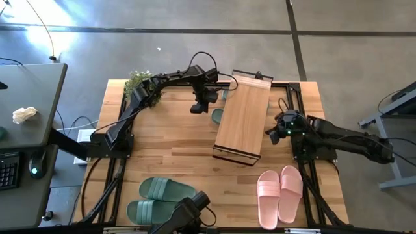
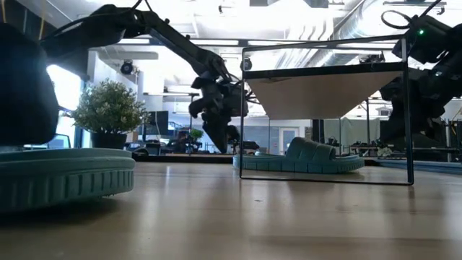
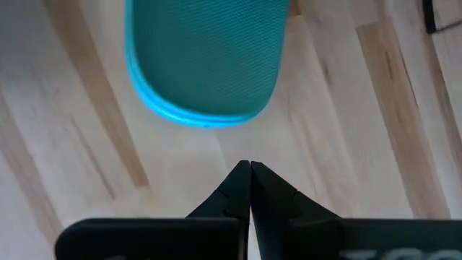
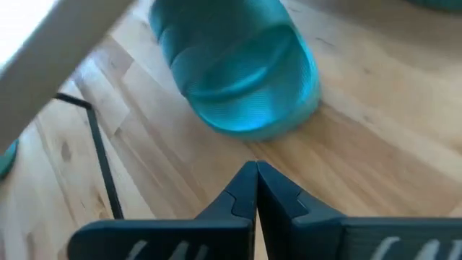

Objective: Pick and place slides into the shelf
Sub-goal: Adjust the green slides under the shelf

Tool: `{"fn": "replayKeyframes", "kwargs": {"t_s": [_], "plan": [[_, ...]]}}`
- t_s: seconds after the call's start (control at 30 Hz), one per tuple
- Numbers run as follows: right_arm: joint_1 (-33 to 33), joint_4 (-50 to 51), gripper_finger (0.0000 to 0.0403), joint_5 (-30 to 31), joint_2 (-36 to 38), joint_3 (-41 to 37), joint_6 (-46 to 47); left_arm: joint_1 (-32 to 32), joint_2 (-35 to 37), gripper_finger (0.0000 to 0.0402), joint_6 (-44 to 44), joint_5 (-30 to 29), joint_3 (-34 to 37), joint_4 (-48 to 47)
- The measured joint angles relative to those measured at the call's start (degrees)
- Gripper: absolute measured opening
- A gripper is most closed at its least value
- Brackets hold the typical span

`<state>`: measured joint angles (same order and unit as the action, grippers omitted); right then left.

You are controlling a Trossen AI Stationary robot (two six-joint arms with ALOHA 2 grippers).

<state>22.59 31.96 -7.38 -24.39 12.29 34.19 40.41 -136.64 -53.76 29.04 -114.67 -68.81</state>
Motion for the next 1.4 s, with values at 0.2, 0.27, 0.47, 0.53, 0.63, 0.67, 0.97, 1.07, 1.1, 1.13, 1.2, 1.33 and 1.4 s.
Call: {"fn": "replayKeyframes", "kwargs": {"t_s": [0.2,0.27,0.47,0.53,0.63,0.67,0.97,1.07,1.1,1.13,1.2,1.33,1.4], "plan": [[-2.5,-2.0,0.0000,4.3,0.0,0.0,0.1,0.1,1.0,0.0000,-5.3,-0.2,0.1,0.4],[-2.9,-2.5,0.0000,5.0,0.0,0.0,0.3,0.1,2.2,0.0000,-5.7,-0.2,0.0,0.9],[-3.2,-2.7,0.0000,5.6,0.0,0.0,0.3,0.1,6.0,0.0000,-6.0,-0.5,0.0,1.9],[-3.2,-2.7,0.0000,5.2,0.0,0.0,0.3,0.1,7.6,0.0000,-7.4,-0.7,0.0,1.9],[-3.2,-3.0,0.0000,5.2,0.0,0.0,0.2,-0.1,10.3,0.0000,-8.9,-0.3,0.0,1.9],[-3.2,-3.1,0.0000,5.2,0.0,0.0,0.0,-0.4,11.4,0.0000,-8.9,0.0,0.0,1.9],[-3.1,-3.4,0.0000,3.9,0.0,0.0,-0.7,-5.2,23.7,0.0000,-6.9,1.4,0.0,3.6],[-3.1,-3.6,0.0000,2.3,0.0,0.0,-1.6,-8.6,26.0,0.0000,-6.1,0.9,-0.1,4.4],[-3.1,-3.7,0.0000,1.9,0.0,0.0,-1.6,-9.7,26.4,0.0000,-5.7,0.8,0.0,4.3],[-3.1,-3.8,0.0000,1.4,0.0,0.0,-1.7,-10.9,26.6,0.0000,-4.9,0.6,0.0,4.4],[-3.1,-3.9,0.0000,0.8,0.0,0.0,-1.8,-13.3,27.1,0.0000,-3.2,-0.8,0.0,4.5],[-3.1,-3.9,0.0000,0.3,0.0,0.0,-2.2,-17.0,29.6,0.0000,3.7,-2.7,0.0,6.6],[-3.1,-3.9,0.0000,0.3,0.0,0.0,-2.3,-18.5,31.1,0.0000,8.2,-3.2,0.0,9.5]]}}
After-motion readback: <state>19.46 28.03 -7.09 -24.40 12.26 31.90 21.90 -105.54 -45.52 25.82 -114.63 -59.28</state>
